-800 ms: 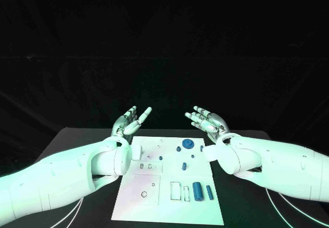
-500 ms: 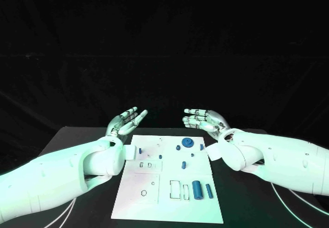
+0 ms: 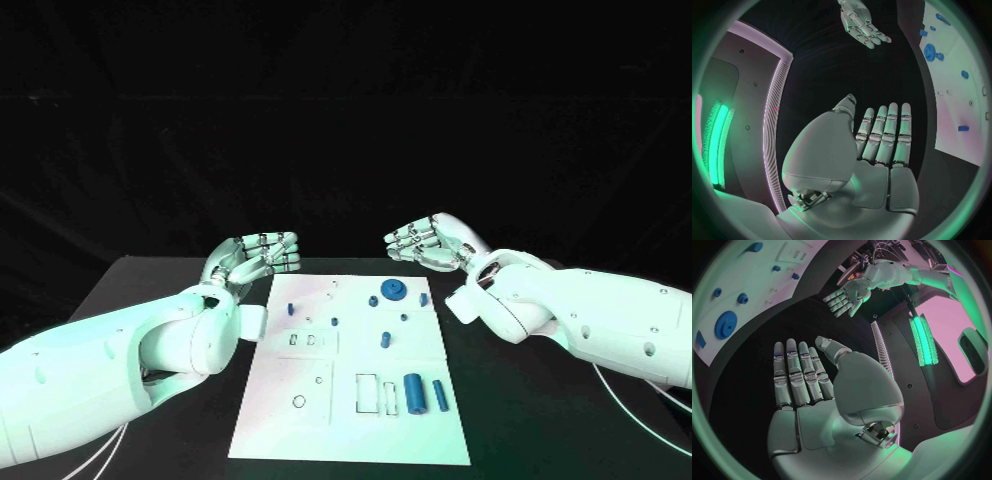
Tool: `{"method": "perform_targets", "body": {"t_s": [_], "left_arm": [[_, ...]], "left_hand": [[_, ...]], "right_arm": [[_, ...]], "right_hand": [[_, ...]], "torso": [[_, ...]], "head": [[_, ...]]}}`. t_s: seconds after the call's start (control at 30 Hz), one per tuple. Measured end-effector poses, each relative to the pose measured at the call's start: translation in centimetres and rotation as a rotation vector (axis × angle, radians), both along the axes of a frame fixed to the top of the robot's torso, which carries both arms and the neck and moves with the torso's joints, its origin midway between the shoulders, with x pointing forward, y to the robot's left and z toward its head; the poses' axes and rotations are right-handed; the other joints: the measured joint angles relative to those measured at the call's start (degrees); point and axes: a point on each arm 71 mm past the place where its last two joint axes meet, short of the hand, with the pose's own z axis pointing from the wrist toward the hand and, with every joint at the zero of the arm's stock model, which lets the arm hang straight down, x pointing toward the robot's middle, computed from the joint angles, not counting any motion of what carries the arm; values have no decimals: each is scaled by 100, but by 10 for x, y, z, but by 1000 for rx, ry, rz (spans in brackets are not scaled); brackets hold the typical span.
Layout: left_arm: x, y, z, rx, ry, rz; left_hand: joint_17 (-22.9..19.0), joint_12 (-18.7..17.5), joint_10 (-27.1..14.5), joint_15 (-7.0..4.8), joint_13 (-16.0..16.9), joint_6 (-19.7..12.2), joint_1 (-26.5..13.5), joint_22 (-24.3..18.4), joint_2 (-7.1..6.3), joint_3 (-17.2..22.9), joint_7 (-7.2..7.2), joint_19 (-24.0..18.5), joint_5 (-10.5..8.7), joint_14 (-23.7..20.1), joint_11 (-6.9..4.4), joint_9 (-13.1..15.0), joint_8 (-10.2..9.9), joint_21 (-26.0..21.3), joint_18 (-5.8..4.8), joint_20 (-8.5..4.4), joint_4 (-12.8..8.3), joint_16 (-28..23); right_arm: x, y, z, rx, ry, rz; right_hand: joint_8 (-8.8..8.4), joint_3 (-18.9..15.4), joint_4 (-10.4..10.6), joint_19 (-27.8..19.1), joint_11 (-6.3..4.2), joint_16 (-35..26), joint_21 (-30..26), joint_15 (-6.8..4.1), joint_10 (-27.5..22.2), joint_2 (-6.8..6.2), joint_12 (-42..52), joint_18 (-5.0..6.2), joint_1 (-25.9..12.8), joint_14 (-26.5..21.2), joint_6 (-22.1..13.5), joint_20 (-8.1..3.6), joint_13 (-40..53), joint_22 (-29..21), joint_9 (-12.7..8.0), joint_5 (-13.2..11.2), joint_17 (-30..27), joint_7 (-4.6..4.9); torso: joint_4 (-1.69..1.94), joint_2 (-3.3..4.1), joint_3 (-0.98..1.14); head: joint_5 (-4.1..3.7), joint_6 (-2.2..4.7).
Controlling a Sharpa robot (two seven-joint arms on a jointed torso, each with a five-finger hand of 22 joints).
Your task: Assemble the parts on the task board
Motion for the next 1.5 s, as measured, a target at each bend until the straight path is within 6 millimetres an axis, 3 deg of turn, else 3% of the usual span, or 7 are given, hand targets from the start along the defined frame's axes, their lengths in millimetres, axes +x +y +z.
{"method": "perform_targets", "body": {"t_s": [0.47,0.53,0.67,0.93,1.2,1.33,1.5], "left_arm": [[-20,-10,24,-34,-25,-90],[-23,-13,27,-41,-26,-102],[-27,-15,32,-49,-31,-116],[-28,-14,37,-53,-38,-122],[-31,-15,39,-60,-36,-134],[-33,-15,41,-63,-36,-139],[-34,-13,42,-64,-37,-139]], "left_hand": [[47,-174,245,-65,-15,189,52,106,-8,17,46,143,0,250,-46,-75,-88,242,85,0,-17,-91],[47,-174,245,-65,-15,189,52,108,-8,17,46,143,0,250,-46,-75,-88,242,85,0,-17,-91],[46,-174,245,-65,-15,189,52,108,-8,1,46,143,0,250,-46,-75,-88,242,85,0,-33,-91],[46,-198,245,-49,-14,189,52,107,-8,-15,46,143,0,235,-46,-81,-111,242,85,0,-18,-113],[39,-198,244,-50,-19,189,52,113,-8,-15,45,142,0,235,-46,-81,-111,265,85,0,-18,-139],[39,-221,244,-23,-19,189,52,113,-8,-15,45,142,0,209,-46,-81,-111,265,86,0,-18,-152],[39,-221,244,-24,-19,188,52,113,-8,-14,45,142,1,209,-45,-81,-112,265,84,0,-18,-152]], "right_arm": [[7,7,16,-395,-104,65],[7,10,16,-454,-124,75],[6,16,17,-571,-169,92],[5,29,17,-752,-266,104],[8,34,17,-858,-325,92],[9,34,17,-894,-338,86],[10,34,15,-928,-341,85]], "right_hand": [[0,-5,-34,759,-283,244,702,-390,854,-308,-199,1,-52,1313,624,-349,32,338,23,0,228,-239],[0,-218,-27,1287,-426,577,1214,-630,1159,-469,-265,2,35,2086,846,-608,84,615,51,177,545,-366],[0,-376,21,1584,-546,867,1629,-794,1349,-479,-266,1,45,2558,961,-808,151,864,96,368,893,-480],[-45,-651,253,1753,-572,1222,1884,-819,1089,-790,-364,1,-201,2591,854,-874,209,1056,104,772,1424,-584],[-68,-816,421,2102,-581,2034,2320,-892,1003,-832,-281,1,-64,2600,782,-972,399,1374,171,813,2237,-654],[-68,-788,539,2590,-613,3447,3271,-912,972,-863,-273,-6,-22,2621,773,-994,502,2524,211,835,3450,-664],[-68,-736,657,3066,-602,4827,4341,-912,921,-878,-273,-180,38,2620,762,-996,587,3917,258,859,4701,-674]], "torso": [[124,351,-42],[144,394,-52],[186,490,-73],[244,628,-102],[277,734,-130],[302,773,-144],[331,814,-156]], "head": [[-148,50],[-171,59],[-218,70],[-267,93],[-307,125],[-327,141],[-355,146]]}}
